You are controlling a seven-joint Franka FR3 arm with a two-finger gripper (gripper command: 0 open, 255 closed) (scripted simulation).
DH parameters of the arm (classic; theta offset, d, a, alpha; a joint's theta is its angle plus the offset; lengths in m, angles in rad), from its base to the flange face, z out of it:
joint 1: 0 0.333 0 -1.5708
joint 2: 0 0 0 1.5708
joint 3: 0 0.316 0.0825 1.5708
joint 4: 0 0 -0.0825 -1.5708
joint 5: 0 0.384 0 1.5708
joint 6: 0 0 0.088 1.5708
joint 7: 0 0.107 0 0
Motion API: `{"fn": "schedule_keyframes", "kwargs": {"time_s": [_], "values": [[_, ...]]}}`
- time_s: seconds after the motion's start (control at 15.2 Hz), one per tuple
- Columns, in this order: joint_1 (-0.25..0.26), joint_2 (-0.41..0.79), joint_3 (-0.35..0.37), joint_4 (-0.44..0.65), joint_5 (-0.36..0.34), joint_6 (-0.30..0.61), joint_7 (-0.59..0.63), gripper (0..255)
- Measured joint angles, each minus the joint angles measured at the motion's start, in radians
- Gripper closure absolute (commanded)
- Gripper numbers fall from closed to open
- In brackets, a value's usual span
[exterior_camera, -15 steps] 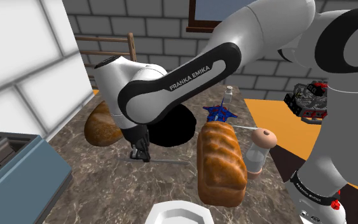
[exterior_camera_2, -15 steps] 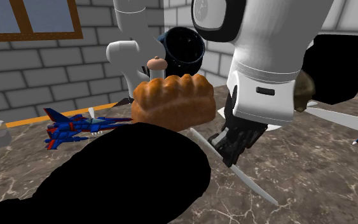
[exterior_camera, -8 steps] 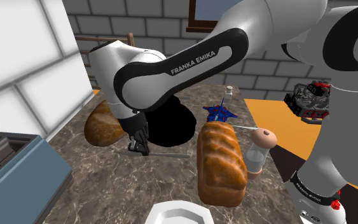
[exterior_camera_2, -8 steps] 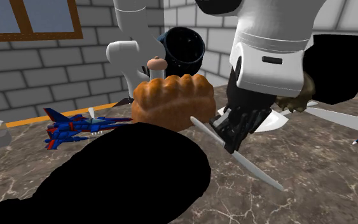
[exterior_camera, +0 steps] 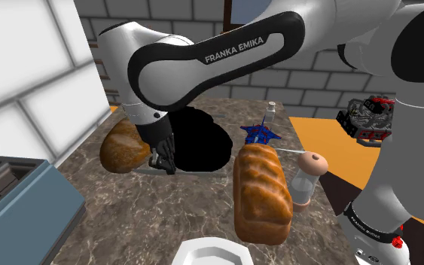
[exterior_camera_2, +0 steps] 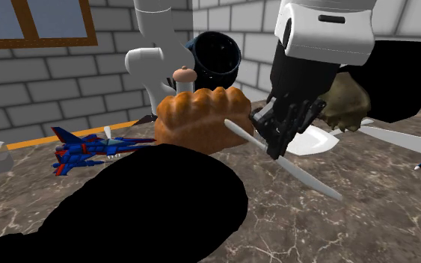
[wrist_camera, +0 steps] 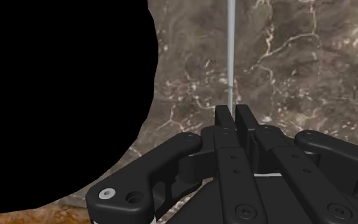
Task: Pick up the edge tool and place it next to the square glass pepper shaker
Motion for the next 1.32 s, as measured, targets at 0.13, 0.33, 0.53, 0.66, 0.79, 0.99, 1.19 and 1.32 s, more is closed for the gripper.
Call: {"fn": "schedule_keyframes", "kwargs": {"time_s": [0.13,0.33,0.53,0.66,0.79,0.99,1.19,1.32], "values": [[0.003,0.000,0.001,0.025,0.001,-0.025,0.002,255],[0.002,-0.008,0.002,0.057,0.004,-0.064,-0.002,255],[0.005,-0.008,0.004,0.094,0.005,-0.101,-0.001,255],[0.006,-0.009,0.004,0.121,0.006,-0.129,-0.002,255],[0.009,-0.009,0.005,0.149,0.006,-0.156,-0.001,255],[0.014,-0.002,0.006,0.201,0.004,-0.202,0.001,255],[-0.009,-0.040,0.002,0.159,0.015,-0.196,-0.023,255],[-0.047,-0.099,-0.007,0.083,0.033,-0.174,-0.065,255]]}}
